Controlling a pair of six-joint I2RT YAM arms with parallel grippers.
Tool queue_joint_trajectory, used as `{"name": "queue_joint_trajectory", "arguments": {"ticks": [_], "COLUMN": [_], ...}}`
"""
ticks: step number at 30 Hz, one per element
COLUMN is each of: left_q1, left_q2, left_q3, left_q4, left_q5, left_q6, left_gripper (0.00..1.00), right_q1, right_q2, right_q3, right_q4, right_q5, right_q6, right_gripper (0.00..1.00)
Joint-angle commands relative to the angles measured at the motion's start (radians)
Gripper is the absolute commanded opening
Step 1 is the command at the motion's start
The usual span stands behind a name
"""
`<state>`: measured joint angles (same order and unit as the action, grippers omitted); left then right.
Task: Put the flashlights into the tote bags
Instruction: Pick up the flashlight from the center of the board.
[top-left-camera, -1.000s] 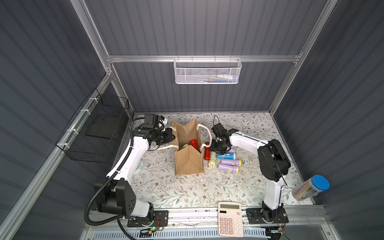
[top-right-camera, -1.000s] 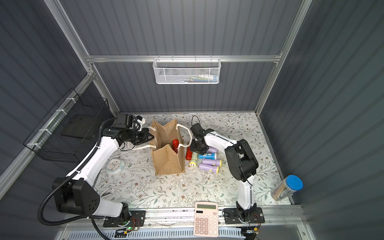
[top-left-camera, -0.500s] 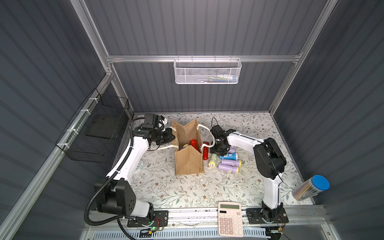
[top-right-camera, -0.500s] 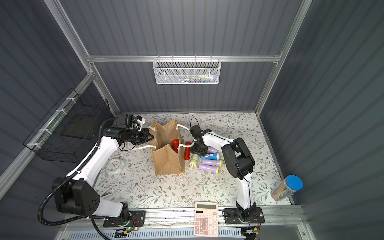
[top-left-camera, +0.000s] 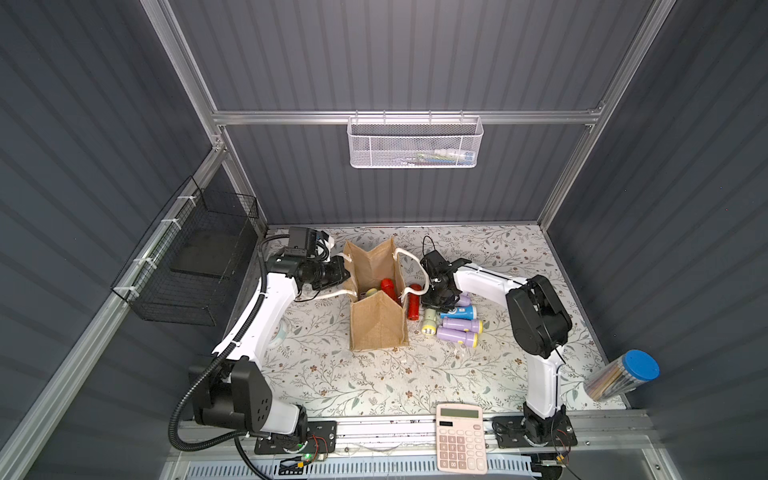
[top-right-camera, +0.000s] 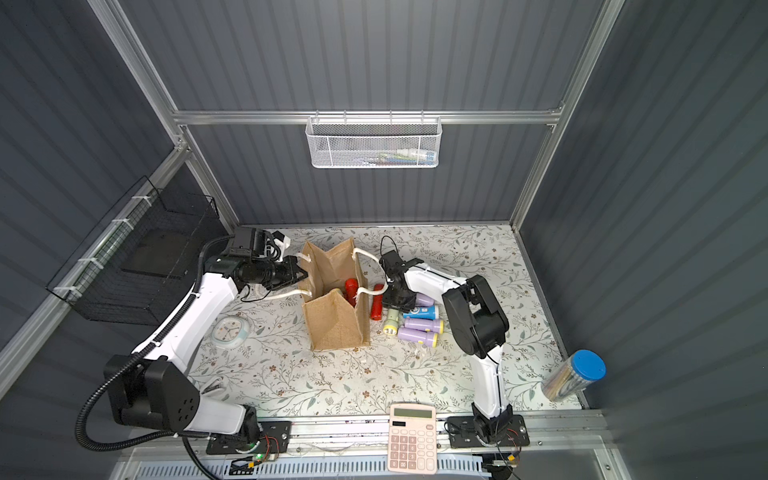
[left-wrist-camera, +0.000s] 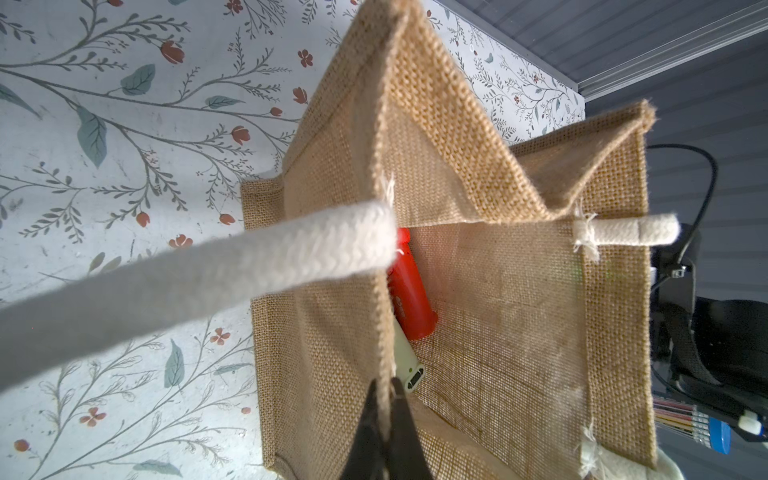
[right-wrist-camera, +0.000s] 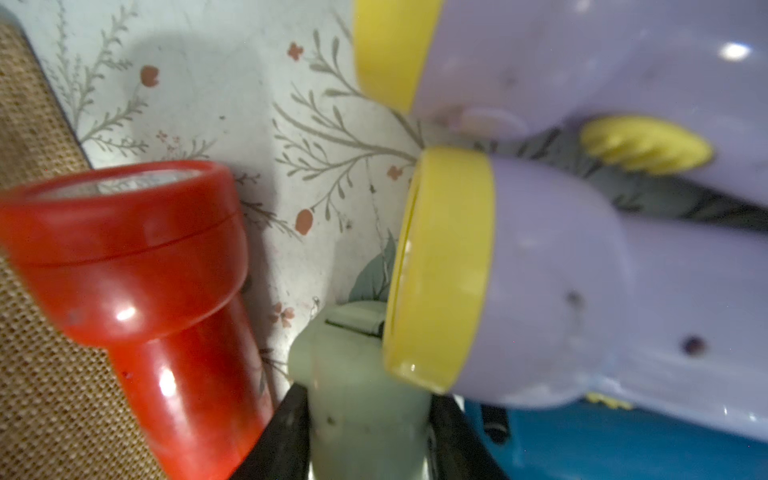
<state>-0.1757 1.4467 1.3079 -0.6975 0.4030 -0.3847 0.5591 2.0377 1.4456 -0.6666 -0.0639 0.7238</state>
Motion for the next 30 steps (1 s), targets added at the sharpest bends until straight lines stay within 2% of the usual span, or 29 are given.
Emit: {"name": "queue_joint_trajectory", "arguments": {"ticks": [1,10,17,22,30], "left_q1": [0.007,0.007,0.007,0.007,0.007], "left_q2": [-0.008,-0.014,-0.021,-0.035,-0.036], "left_q3": [0.032,0.034,0.040,0.052,0.056], "left_q4": [-0.023,-0.025,-0.025,-0.031,-0.033], "left_q5": [-0.019,-0.019,-0.016,-0.012,-0.003], "left_q6": [0.026,0.024,0.024,0.030,0.033], "left_gripper": [0.00,0.00,0.00,0.00,0.00], "right_q1": [0.002,-0.001,-0.001,-0.024,-0.143], "right_q2": [0.008,-0.116,-0.241,-0.387,-0.588], "right_q3": [-0.005,-0.017,-0.035,-0.197,-0.359], "right_q4": [-0.038,-0.029,-0.029,0.080,0.078], "right_q5": [0.034,0.010,-0.006,-0.003,0.028], "right_q6": [-0.016,-0.052,-0.087,-0.106,-0.109], "right_gripper": [0.28,0.14,0.10,0.07,0.05]}}
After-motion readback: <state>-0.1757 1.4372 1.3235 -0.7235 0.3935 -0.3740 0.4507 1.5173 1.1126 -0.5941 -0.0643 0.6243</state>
